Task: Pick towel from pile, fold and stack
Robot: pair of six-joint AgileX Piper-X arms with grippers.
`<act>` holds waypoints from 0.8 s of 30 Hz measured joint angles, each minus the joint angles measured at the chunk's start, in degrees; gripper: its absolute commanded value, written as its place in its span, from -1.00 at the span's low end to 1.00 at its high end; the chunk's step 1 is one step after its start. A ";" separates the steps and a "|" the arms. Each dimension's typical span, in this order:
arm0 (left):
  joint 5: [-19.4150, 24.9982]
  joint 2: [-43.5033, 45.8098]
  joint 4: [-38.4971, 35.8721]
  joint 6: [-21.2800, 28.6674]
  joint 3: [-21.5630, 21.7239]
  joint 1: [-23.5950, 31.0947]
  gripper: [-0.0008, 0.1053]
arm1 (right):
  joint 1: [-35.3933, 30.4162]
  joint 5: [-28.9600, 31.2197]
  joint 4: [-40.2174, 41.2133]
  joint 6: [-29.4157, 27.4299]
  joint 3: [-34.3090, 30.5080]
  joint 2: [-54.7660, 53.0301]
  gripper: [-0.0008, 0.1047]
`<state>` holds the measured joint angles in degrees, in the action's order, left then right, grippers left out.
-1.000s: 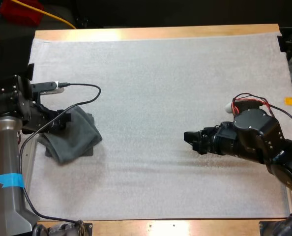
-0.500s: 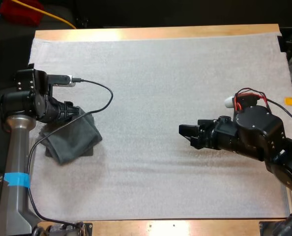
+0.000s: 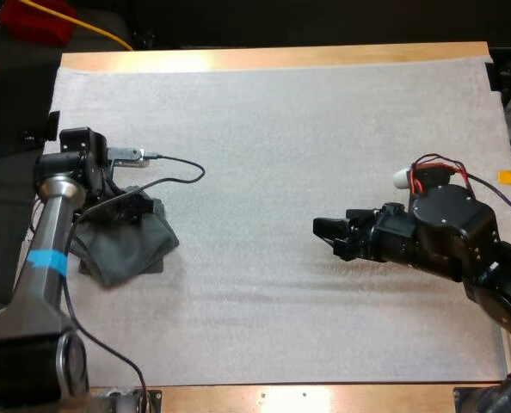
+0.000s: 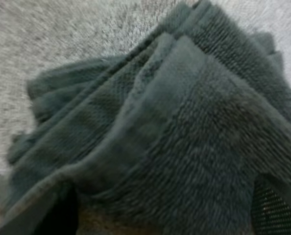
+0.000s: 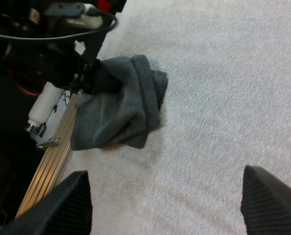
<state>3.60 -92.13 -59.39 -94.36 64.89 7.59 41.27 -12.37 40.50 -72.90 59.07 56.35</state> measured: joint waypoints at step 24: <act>-2.76 -2.16 -3.25 -1.04 3.72 0.00 0.33 | 0.00 0.00 0.00 0.00 0.00 0.00 0.22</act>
<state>0.83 -94.29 -62.64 -95.40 68.61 7.59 41.27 -12.37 40.50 -72.90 59.07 56.35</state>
